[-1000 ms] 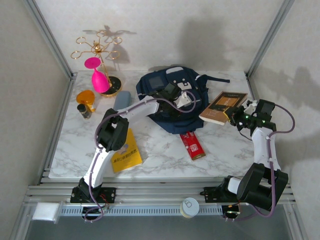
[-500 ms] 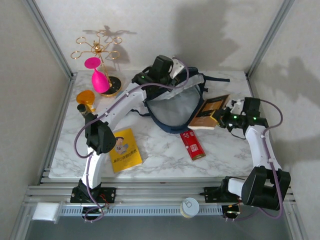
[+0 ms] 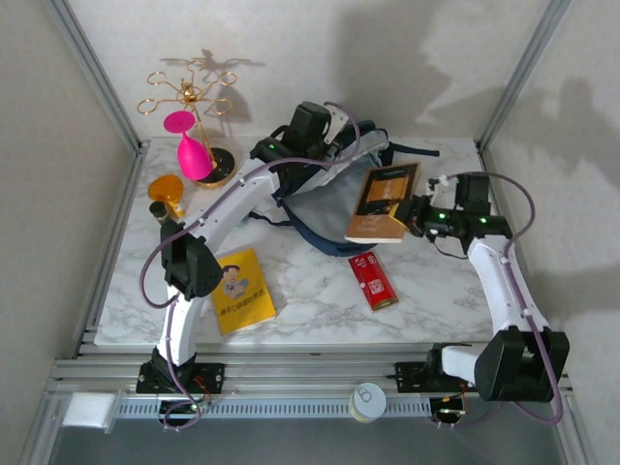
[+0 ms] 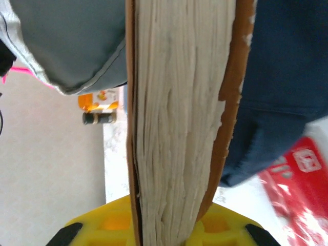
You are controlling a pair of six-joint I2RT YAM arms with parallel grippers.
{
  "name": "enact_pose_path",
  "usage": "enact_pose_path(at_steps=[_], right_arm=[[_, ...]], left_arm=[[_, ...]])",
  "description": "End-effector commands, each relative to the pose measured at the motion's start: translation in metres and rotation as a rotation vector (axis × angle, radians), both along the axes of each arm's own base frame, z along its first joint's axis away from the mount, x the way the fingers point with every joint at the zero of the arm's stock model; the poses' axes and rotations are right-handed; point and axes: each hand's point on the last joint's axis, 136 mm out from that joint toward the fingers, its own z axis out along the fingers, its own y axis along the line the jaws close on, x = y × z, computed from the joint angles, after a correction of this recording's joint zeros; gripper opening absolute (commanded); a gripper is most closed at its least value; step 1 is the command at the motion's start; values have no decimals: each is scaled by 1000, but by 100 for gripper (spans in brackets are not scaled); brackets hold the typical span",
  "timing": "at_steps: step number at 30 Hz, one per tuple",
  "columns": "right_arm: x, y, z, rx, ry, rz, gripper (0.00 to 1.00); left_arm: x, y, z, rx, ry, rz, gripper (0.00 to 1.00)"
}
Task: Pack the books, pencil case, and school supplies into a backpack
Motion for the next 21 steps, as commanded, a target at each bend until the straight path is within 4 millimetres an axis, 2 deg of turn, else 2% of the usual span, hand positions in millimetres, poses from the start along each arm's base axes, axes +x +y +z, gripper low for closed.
enact_pose_path(at_steps=[1, 4, 6, 8, 9, 11, 13, 14, 16, 18, 21], right_arm=[[32, 45, 5, 82, -75, 138, 0], [70, 72, 1, 98, -142, 203, 0], [102, 78, -25, 48, -123, 168, 2], [130, 99, -52, 69, -109, 205, 0], [139, 106, -62, 62, -109, 222, 2], [156, 119, -85, 0, -110, 269, 13], [172, 108, -116, -120, -44, 241, 25], [176, 103, -124, -151, -35, 232, 32], [181, 87, -132, -215, -26, 176, 48], [178, 70, -132, -296, -29, 117, 61], [158, 54, -128, -370, -21, 61, 70]], left_arm=[[-12, 4, 102, -220, -184, -28, 0], [-18, -2, 100, -220, -163, -78, 0], [-16, 3, 98, -231, -154, -53, 0], [-13, 8, 96, -256, -132, -48, 0], [-14, 6, 93, -263, -117, -76, 0], [-14, 5, 91, -281, -105, -91, 0], [-13, 8, 88, -272, -96, -85, 0], [-13, 10, 87, -268, -94, -78, 0], [-14, 12, 83, -261, -88, -75, 0], [-13, 16, 79, -251, -90, -55, 0], [-13, 20, 77, -250, -90, -46, 0]])
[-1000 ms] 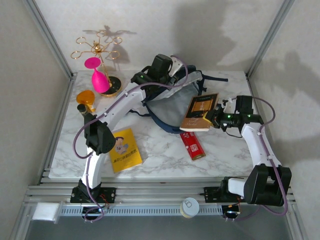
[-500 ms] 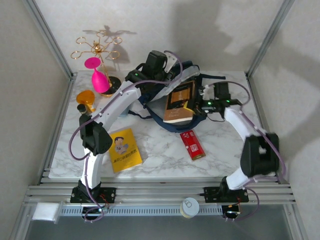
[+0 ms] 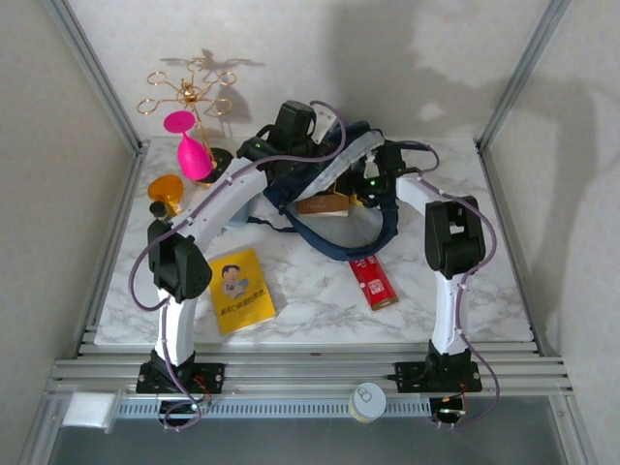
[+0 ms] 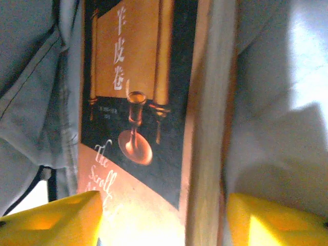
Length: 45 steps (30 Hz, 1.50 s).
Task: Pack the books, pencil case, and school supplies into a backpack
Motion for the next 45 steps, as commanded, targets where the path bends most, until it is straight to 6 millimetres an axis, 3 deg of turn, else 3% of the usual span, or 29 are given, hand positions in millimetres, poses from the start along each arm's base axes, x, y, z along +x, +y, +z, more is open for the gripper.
enact_pose_path(at_steps=[1, 5, 7, 9, 12, 17, 19, 22, 26, 29, 32, 37, 39, 45], right_arm=[[-20, -35, 17, -159, -36, -104, 71], [-63, -34, 15, -197, -23, -121, 63], [-86, -13, 9, -164, -7, -82, 49], [-95, 7, 0, -123, 5, -50, 39], [-86, 25, -15, -125, 14, -29, 20], [-36, 26, -20, -171, -82, -107, 7], [-11, 22, -8, -191, -168, -171, 7], [11, 7, 8, -205, -227, -278, 9], [1, 13, 31, -133, -273, -231, 10], [-33, 19, 49, -58, -302, -127, 16], [-67, -2, 63, -59, -291, -118, 23], [-112, -62, 82, -60, -201, -254, 34], [-124, -86, 86, -75, -166, -321, 37], [-145, -147, 84, -91, -85, -473, 46]], left_arm=[[-3, 12, 84, -137, -177, 26, 0], [-5, 11, 81, -140, -173, 20, 0], [-7, 8, 81, -146, -170, 2, 0], [-6, 7, 81, -153, -168, -2, 0], [-7, 6, 77, -145, -158, -10, 0], [-6, 9, 69, -112, -145, 3, 0], [-6, 12, 64, -99, -135, 10, 0], [-7, 12, 59, -92, -124, 10, 0], [-8, 11, 54, -87, -109, 0, 0], [-7, 13, 44, -65, -96, 9, 0], [-9, 11, 32, -60, -63, 3, 0], [-26, -4, -7, -83, 41, -26, 0], [-40, -16, -29, -68, 86, -48, 9], [-89, -46, -96, -27, 205, -84, 19]])
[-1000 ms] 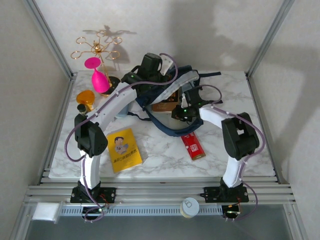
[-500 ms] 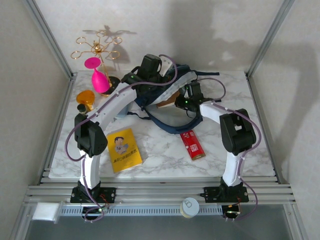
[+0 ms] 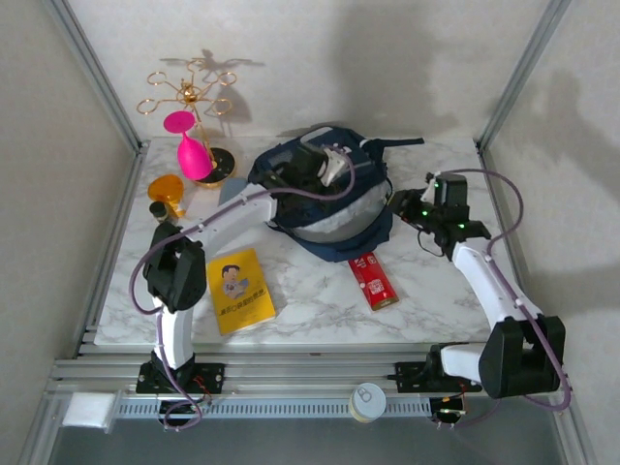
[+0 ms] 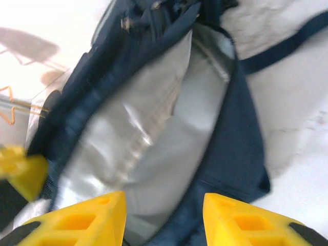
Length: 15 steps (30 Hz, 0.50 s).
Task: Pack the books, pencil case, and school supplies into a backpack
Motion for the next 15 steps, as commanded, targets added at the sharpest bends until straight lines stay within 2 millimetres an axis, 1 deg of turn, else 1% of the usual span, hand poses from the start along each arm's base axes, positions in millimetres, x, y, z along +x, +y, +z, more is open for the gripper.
enact_pose_path(at_steps=[1, 2, 4, 6, 8, 10, 13, 15], right_arm=[[-26, -24, -29, 21, 143, -58, 47], [-27, -30, -28, 31, 138, -68, 48], [-27, -35, -28, 40, 138, -72, 49], [-27, -40, -30, 61, 146, -73, 50], [-26, -44, -29, 104, 140, -72, 52], [-25, -48, -30, 132, 139, -80, 54], [-24, -58, -34, 171, 149, -98, 58], [-25, -64, -39, 206, 161, -117, 60]], left_arm=[[-28, -19, 7, -64, 8, -5, 21], [-34, -21, 2, -60, 17, 8, 27], [-46, -29, -2, -78, 27, 31, 38], [-64, -42, -1, -91, 2, 31, 51], [-84, -57, -4, -59, -43, 10, 60], [-98, -67, -15, -23, -61, 2, 64], [-114, -88, -38, -18, -13, -17, 68], [-121, -102, -51, 23, -20, -36, 72]])
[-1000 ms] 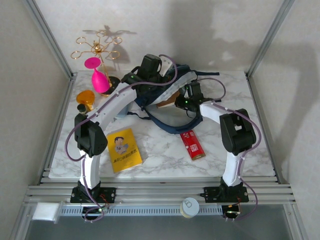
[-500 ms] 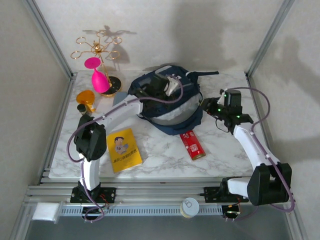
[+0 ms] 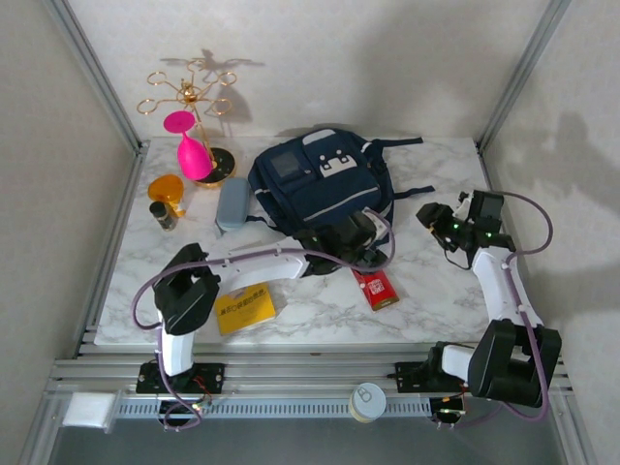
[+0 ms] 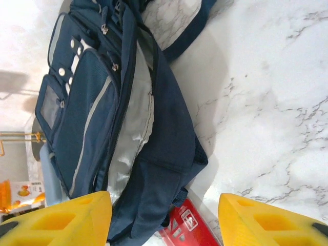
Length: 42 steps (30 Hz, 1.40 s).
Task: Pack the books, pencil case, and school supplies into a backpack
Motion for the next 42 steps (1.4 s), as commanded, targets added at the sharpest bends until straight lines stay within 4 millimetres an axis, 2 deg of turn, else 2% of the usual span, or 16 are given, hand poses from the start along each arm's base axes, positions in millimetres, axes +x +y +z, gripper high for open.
enact_pose_path(at_steps=[1, 6, 7, 9, 11, 14, 17, 22, 24, 26, 29, 35, 38, 42], right_arm=[[-4, 0, -9, 85, 16, 7, 60], [-5, -10, -18, 127, 18, -24, 64], [-6, -11, -20, 132, 20, -27, 64], [-7, -14, -23, 135, 27, -34, 66], [-8, -17, -24, 135, 28, -40, 67], [-10, -21, -24, 140, 27, -51, 67], [-10, -24, -24, 143, 22, -56, 68], [-10, -25, -26, 151, 24, -55, 70], [-10, -24, -28, 156, 27, -55, 70], [-10, -23, -28, 164, 26, -54, 71], [-10, -23, -30, 164, 27, -54, 71], [-11, -24, -36, 161, 41, -55, 72], [-11, -24, -39, 160, 47, -53, 73], [-11, -23, -40, 160, 45, -47, 73]], left_arm=[[8, -12, -17, 43, -36, 66, 73], [16, -29, -44, 108, -32, 74, 79], [20, -29, -47, 126, -46, 90, 81], [40, -16, -47, 171, -127, 198, 84], [53, -6, -42, 173, -162, 255, 85], [62, 0, -31, 128, -167, 284, 84], [59, -2, -22, 103, -177, 246, 81], [36, -21, 6, -17, -136, 104, 78], [46, -11, 6, 11, -173, 142, 81], [62, -1, -1, 68, -184, 190, 83], [81, 6, -23, 126, -158, 215, 84], [96, 1, -64, 186, -113, 186, 82], [104, 0, -79, 174, -53, 187, 75], [108, 3, -90, 172, -24, 185, 57]])
